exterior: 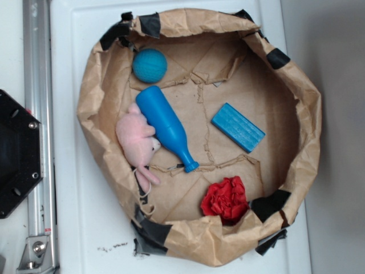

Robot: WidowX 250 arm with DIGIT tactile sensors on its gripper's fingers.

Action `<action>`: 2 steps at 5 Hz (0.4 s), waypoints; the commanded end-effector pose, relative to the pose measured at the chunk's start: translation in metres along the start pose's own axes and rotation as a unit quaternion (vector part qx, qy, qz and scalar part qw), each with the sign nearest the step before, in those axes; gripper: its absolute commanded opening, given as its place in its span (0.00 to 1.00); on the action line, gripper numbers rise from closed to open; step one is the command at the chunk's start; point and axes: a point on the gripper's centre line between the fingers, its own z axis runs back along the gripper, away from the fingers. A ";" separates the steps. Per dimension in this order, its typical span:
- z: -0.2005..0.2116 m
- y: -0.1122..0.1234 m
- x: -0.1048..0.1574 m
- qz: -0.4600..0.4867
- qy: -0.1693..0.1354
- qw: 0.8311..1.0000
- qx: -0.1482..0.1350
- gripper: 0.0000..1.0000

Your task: Grab the blue block.

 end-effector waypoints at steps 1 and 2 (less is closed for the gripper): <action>0.000 0.000 0.000 0.000 0.000 1.000 0.000 1.00; -0.027 0.007 0.047 -0.006 -0.087 0.992 0.095 1.00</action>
